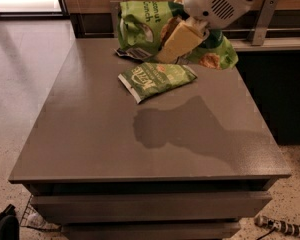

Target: Move green rice chip bag near blue chip bag

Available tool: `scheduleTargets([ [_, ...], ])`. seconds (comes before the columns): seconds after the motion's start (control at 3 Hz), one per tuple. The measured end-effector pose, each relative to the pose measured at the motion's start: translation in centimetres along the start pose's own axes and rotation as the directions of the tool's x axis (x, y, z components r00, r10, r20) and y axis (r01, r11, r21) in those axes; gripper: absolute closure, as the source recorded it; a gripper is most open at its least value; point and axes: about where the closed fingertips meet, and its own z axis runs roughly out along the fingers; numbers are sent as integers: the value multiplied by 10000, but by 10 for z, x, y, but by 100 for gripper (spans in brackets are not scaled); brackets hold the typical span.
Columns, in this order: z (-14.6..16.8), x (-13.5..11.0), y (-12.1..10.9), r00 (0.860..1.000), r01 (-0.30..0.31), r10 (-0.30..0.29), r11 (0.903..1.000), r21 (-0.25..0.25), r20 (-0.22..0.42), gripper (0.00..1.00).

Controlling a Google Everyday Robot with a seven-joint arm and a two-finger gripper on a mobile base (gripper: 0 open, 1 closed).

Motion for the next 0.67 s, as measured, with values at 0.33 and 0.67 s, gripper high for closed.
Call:
scheduleTargets([
  [0.33,0,4,-2,9999,-156,157,9999,44,-8,100],
  [0.67,-3,30,-20,9912,-1317,1320,9906,376,-45,100],
])
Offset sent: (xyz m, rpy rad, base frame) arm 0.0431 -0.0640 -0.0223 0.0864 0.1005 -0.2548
